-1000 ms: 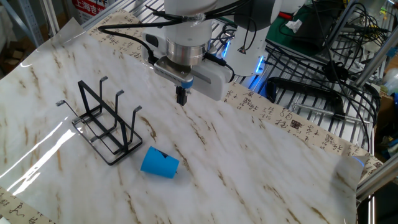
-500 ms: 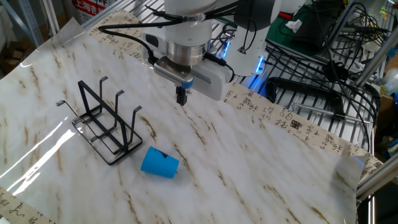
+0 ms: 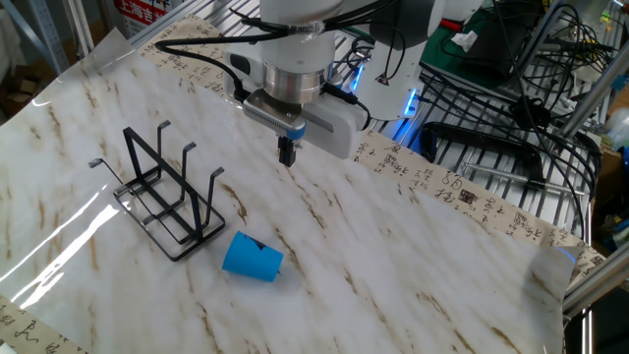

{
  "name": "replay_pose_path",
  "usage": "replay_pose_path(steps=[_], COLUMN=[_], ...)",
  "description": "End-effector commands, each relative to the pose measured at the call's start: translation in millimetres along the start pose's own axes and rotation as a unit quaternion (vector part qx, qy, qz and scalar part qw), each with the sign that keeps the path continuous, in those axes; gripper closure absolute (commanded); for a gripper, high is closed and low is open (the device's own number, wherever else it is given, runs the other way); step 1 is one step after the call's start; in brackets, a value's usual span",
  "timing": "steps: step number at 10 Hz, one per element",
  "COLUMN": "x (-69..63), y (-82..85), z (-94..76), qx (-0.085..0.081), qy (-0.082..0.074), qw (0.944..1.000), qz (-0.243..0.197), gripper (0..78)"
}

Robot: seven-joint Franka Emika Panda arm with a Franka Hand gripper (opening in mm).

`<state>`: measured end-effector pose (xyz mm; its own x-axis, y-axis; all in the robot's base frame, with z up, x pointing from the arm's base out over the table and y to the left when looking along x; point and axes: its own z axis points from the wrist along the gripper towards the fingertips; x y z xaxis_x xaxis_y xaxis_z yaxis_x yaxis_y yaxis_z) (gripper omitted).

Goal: Put the cup on the cup rack

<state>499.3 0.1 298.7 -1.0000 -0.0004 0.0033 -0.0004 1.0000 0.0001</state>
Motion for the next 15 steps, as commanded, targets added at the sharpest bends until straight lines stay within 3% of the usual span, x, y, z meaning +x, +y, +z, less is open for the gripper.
replay_pose_path(steps=[1,2,3,11,13,14,15], x=[0.0,-0.1,-0.1,-0.6,-5.2,-7.1,-14.0], y=[0.0,0.1,0.1,0.7,4.9,7.1,11.7], z=[0.0,-0.2,-0.2,-2.0,-15.9,-24.6,-45.2], qx=[-0.081,-0.055,-0.046,-0.041,-0.019,-0.018,-0.028], qy=[0.005,0.002,0.001,0.002,-0.007,-0.004,0.004], qw=[0.9924,0.9943,0.9948,0.9949,0.9955,0.9954,0.9941], qz=[0.093,0.091,0.091,0.092,0.092,0.094,0.104], gripper=[77.6,77.6,77.6,77.6,77.6,77.6,77.6])
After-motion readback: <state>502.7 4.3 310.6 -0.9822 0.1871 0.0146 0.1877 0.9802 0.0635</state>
